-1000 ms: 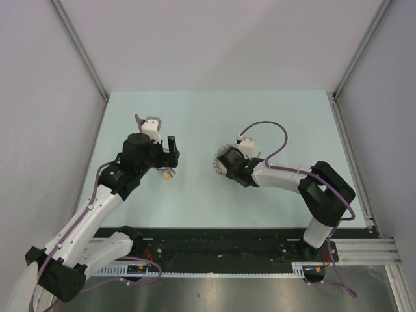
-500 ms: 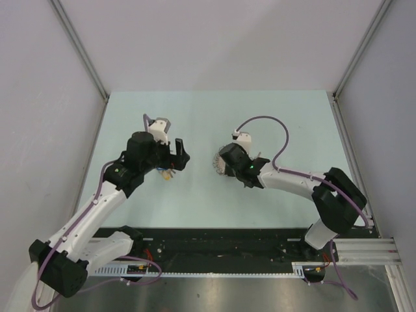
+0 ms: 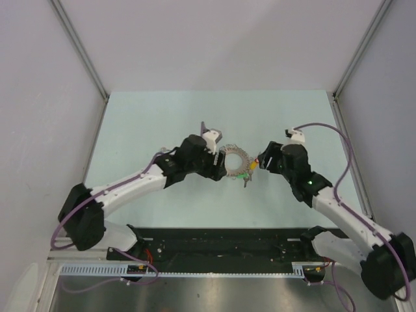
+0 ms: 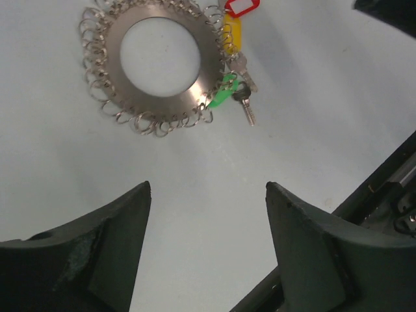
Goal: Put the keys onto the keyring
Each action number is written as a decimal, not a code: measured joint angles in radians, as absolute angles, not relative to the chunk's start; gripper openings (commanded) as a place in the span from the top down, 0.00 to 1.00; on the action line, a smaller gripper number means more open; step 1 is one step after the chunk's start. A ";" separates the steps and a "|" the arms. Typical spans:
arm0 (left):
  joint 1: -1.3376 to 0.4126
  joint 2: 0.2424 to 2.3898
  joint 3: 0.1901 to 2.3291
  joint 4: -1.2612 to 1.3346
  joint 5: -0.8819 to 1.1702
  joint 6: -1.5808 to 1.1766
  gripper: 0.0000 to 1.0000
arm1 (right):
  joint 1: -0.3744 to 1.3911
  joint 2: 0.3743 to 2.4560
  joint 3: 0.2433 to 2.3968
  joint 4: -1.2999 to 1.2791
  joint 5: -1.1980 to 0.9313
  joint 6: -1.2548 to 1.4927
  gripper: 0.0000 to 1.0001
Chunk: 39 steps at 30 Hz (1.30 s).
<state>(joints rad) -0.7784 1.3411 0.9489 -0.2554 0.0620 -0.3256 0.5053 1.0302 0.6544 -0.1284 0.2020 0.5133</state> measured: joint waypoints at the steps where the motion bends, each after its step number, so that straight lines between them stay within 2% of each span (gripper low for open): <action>1: -0.794 1.390 0.978 -0.248 0.056 -0.325 0.34 | 0.488 0.973 0.636 -0.128 0.190 0.506 0.25; 3: -0.815 1.480 1.043 -0.237 0.045 -0.323 0.39 | 0.470 0.876 0.613 -0.128 0.176 0.491 0.18; 4: -0.824 1.524 1.074 -0.230 0.038 -0.322 0.41 | 0.466 0.829 0.604 -0.128 0.174 0.483 0.11; 7: -0.839 1.638 1.155 -0.218 0.011 -0.314 0.52 | 0.464 0.706 0.580 -0.125 0.175 0.453 0.05; 10: -0.849 1.726 1.211 -0.219 -0.005 -0.310 0.55 | 0.464 0.607 0.549 -0.128 0.179 0.422 0.02; 14: -0.863 1.821 1.266 -0.227 -0.024 -0.305 0.69 | 0.463 0.545 0.539 -0.141 0.188 0.387 0.02; 30: -0.878 1.945 1.300 -0.253 -0.061 -0.295 0.71 | 0.461 0.538 0.537 -0.167 0.193 0.354 0.02; 39: -0.884 1.964 1.300 -0.253 -0.060 -0.289 0.77 | 0.459 0.550 0.528 -0.167 0.186 0.345 0.02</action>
<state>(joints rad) -0.8845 1.9644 1.3003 -0.2531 -0.0605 -0.2886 0.4595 0.5499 0.5282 -0.1669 0.1860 0.3447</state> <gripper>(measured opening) 0.240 0.980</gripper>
